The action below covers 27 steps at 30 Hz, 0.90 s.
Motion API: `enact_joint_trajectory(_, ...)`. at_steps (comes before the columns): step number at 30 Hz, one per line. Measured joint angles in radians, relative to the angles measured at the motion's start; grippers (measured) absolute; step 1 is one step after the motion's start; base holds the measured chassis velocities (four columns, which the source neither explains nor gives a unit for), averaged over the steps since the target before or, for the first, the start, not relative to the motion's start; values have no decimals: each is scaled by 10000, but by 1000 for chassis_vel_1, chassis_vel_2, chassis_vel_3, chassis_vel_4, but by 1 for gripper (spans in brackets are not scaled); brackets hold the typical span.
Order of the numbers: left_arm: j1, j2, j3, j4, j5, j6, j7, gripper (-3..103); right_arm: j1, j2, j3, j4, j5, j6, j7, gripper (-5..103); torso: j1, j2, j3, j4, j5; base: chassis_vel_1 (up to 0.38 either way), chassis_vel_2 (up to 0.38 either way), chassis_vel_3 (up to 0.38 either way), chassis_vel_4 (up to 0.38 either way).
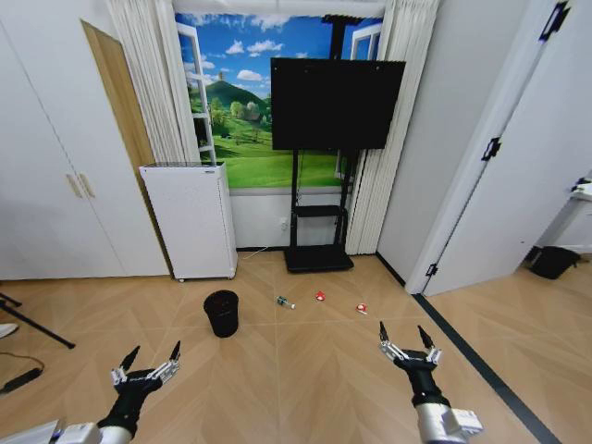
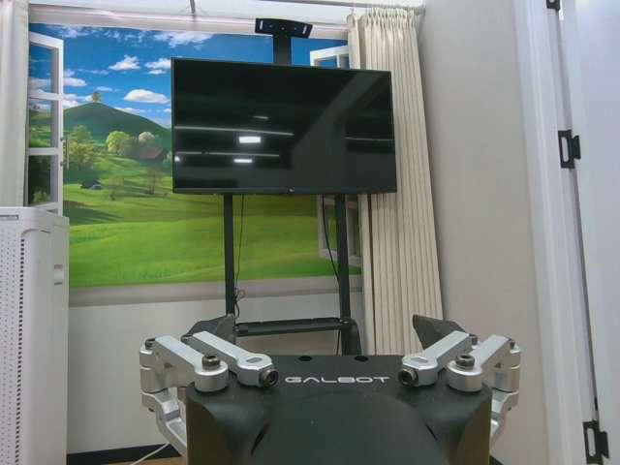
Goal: Pick up the trash bin and place the garbage on the floor into it.
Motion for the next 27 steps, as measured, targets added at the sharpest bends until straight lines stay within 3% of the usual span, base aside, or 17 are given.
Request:
enact_joint_trajectory(10,35,12,-9,-14,7,-17,0,99,-34,34,-65,1,-37,87,3,100,0,0,1,1,-7,-312,281,316,-298)
enact_joint_trajectory(13,43,7,4,-16,9,-17,-2,99,-21,5,-64,1,-12,92,-1,100,1,0,0,5,10,-375,367,367,-352)
enact_joint_trajectory(15,51,1,12,-16,21,-17,-1,99,-23,7,-67,2,-8,100,-8,100,2,-1,1,-1,-8,-392,372,387,-359)
enact_joint_trajectory(18,52,-3,11,-22,23,-18,-1,99,-12,12,-93,-19,-8,104,-12,100,5,-2,3,5,16,-376,397,375,-376)
enact_joint_trajectory(19,50,-5,8,-18,23,-17,-1,99,-14,16,-101,-33,-11,108,-25,100,4,-2,2,0,-10,-371,339,370,-349)
enact_joint_trajectory(21,52,-17,5,-17,26,-18,-3,99,-7,19,-113,-40,-14,130,-46,100,3,-1,0,-2,-12,-371,347,371,-349)
enact_joint_trajectory(24,82,-65,4,-13,49,-24,-3,99,6,26,-144,-64,-33,137,-61,100,5,-2,3,5,16,-339,355,346,-345)
enact_joint_trajectory(25,83,-74,9,-4,56,-25,-4,99,4,27,-143,-73,-55,138,-62,100,1,0,0,0,-14,-369,362,385,-326)
enact_joint_trajectory(27,84,-91,11,-4,60,-26,-4,99,22,20,-145,-108,-68,143,-66,100,2,-2,2,2,12,-348,359,343,-362)
